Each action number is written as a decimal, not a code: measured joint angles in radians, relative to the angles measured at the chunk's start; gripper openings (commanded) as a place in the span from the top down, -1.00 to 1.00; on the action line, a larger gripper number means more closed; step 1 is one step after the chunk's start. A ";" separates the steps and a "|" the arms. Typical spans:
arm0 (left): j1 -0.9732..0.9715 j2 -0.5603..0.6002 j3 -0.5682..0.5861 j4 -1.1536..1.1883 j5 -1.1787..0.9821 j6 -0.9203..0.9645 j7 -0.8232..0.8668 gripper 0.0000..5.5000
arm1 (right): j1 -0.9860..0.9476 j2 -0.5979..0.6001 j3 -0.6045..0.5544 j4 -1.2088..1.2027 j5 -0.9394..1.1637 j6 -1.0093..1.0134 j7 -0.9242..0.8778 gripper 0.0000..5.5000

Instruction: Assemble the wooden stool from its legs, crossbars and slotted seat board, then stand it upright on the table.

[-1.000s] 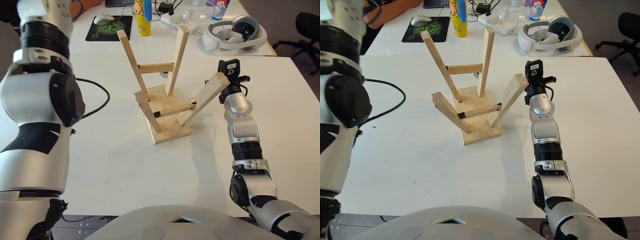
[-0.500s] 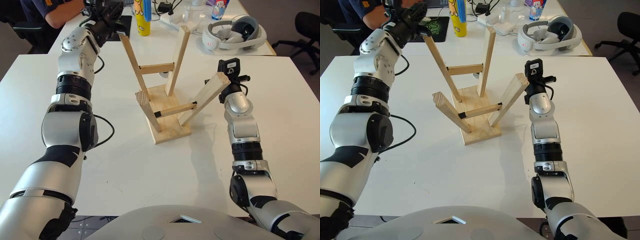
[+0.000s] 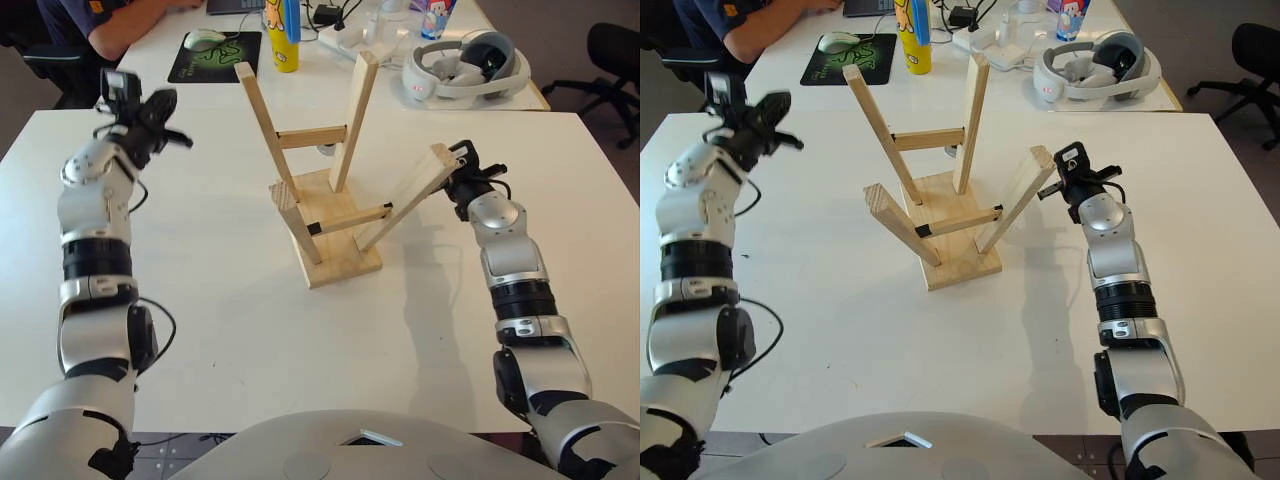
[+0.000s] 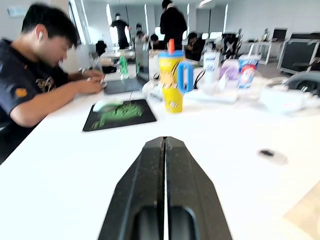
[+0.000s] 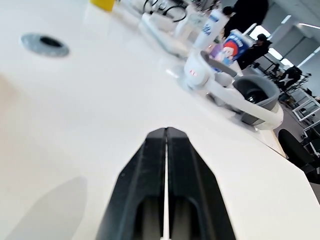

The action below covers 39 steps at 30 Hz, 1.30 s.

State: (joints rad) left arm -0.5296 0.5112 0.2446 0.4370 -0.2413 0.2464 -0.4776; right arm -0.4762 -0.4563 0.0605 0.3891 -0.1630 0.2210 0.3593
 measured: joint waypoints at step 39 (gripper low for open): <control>0.581 0.065 -0.382 -1.056 -0.249 0.501 -0.287 0.99 | 0.160 -0.282 0.223 -0.366 0.235 -0.033 0.758 1.00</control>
State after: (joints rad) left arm 0.0512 0.5767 -0.1370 -0.6189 -0.4900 0.7471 -0.7645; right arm -0.3161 -0.7383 0.2833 0.0233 0.0717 0.1884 1.1175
